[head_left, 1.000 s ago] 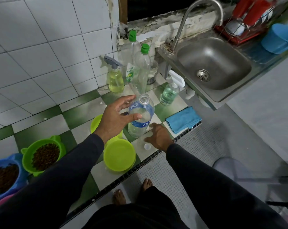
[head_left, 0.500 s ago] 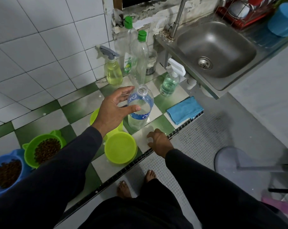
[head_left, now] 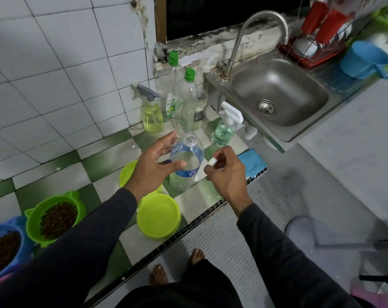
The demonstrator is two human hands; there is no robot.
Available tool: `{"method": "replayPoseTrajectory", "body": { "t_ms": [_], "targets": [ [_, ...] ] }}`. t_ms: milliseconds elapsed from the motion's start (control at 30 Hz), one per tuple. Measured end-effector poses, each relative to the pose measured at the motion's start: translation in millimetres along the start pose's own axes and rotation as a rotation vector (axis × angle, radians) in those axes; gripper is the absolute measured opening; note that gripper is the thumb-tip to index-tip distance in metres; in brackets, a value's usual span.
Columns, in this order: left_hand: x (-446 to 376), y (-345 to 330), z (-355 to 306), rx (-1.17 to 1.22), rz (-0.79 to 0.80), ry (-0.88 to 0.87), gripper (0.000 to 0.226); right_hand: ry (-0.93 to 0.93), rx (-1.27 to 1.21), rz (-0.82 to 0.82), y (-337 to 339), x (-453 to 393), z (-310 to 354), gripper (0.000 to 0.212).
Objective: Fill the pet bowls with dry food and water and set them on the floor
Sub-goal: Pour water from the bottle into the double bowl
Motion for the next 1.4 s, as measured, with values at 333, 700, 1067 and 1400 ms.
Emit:
{"method": "replayPoseTrajectory", "body": {
  "t_ms": [333, 700, 1067, 1400],
  "targets": [
    [4.3, -6.5, 55.5, -0.073, 0.057, 0.156, 0.088, 0.298, -0.057, 0.068, 14.3, -19.6, 97.0, 0.028],
    [2.4, -13.1, 59.9, -0.036, -0.021, 0.17, 0.089, 0.627, 0.304, 0.324, -4.4, -25.6, 114.9, 0.029],
    [2.8, -14.1, 57.4, -0.016, -0.022, 0.19, 0.086, 0.924, 0.366, 0.43, -10.5, -26.3, 126.4, 0.041],
    [4.0, -12.6, 58.6, -0.028, -0.038, 0.205, 0.084, 0.812, 0.423, 0.475, -13.7, -35.5, 125.1, 0.041]
  ]
}}
Point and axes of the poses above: each hand's wrist, its own x-axis away from the middle knuckle, its own y-axis out of the back of the hand, z = x × y, the point moved 6 cm from there along -x, towards the middle knuckle, and after that the axes turned 11 degrees about -z, right-handed, at the moved point
